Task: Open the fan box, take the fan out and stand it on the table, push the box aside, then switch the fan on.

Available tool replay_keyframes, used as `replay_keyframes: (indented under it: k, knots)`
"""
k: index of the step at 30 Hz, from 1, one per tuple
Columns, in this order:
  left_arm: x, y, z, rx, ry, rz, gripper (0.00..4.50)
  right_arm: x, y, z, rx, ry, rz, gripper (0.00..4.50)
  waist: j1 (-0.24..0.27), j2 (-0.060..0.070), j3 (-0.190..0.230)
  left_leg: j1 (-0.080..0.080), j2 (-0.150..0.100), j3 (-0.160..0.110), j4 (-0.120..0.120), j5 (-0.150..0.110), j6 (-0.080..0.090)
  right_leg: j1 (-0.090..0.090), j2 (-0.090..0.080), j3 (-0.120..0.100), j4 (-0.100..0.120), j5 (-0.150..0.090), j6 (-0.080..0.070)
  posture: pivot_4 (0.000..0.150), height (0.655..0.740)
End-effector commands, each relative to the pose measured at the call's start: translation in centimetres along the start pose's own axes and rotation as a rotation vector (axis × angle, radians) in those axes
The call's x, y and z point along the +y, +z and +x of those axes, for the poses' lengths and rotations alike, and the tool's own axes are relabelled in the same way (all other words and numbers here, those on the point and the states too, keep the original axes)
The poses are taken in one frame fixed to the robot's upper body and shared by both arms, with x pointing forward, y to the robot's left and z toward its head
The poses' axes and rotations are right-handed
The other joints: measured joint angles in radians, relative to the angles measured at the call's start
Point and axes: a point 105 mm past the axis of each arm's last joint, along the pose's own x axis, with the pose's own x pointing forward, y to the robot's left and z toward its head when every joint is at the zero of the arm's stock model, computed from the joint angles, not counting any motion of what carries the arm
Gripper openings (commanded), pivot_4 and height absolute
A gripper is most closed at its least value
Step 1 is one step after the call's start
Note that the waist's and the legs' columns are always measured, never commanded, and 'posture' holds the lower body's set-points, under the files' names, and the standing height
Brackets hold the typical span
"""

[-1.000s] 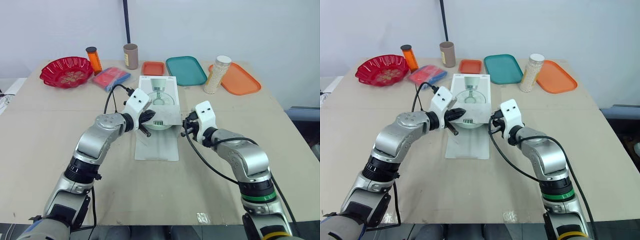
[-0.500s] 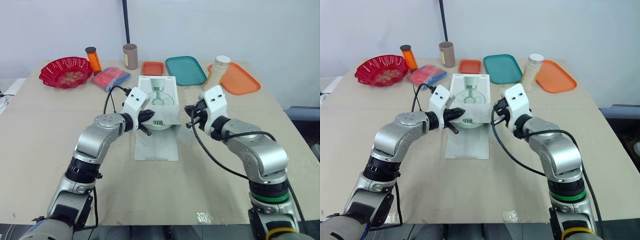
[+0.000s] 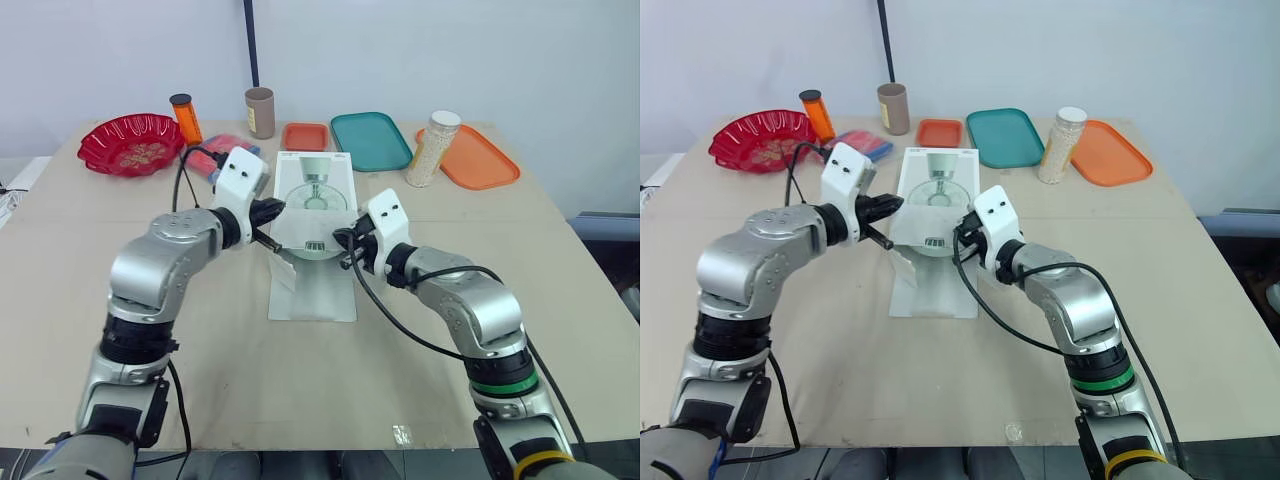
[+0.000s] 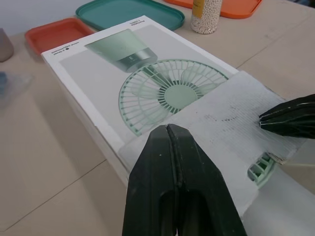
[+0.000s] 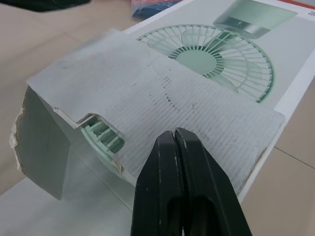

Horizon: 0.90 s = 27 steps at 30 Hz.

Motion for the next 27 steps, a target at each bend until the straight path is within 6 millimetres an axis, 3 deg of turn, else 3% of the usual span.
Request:
replay_keyframes:
  k: [1,4,13,20,27]
  knots:
    - [-0.8,1.3,-2.0,-0.013,-0.045,0.039,0.00,0.0,0.1,0.3,-0.006,0.001,-0.017,0.01,0.000,0.000,0.000,0.000,0.000,0.000,0.000,0.000,0.000,0.000,0.000,0.000,0.000,0.000,0.000,0.150,0.7400]
    - [-2.4,0.7,-2.6,0.008,-0.142,0.020,0.00,-0.1,-0.1,0.5,0.000,-0.001,-0.021,0.01,0.000,0.000,0.000,0.000,0.000,0.000,0.000,0.000,0.000,0.000,0.000,0.000,0.000,0.000,0.000,0.150,0.7400]
    - [-4.5,-1.1,-2.5,0.084,-0.218,0.022,0.00,-0.2,-0.4,0.6,0.007,-0.004,-0.015,0.01,0.000,0.000,0.000,0.001,0.000,0.000,0.000,0.001,-0.001,0.000,0.000,0.000,0.000,0.000,0.000,0.150,0.7400]
    - [-5.5,-1.6,-1.6,0.080,-0.238,0.031,0.00,-0.2,-0.6,0.6,0.009,-0.012,-0.015,0.01,0.000,0.000,0.000,0.001,0.000,0.000,0.000,0.001,-0.001,0.000,0.000,0.000,0.000,0.000,0.000,0.150,0.7400]
    - [-5.0,-3.1,-1.8,0.139,-0.204,0.056,0.00,-0.2,-0.7,0.6,0.011,-0.013,-0.016,0.01,-0.001,0.000,0.000,0.001,0.000,0.000,0.000,0.001,-0.001,0.000,0.000,0.000,0.000,0.000,0.000,0.150,0.7400]
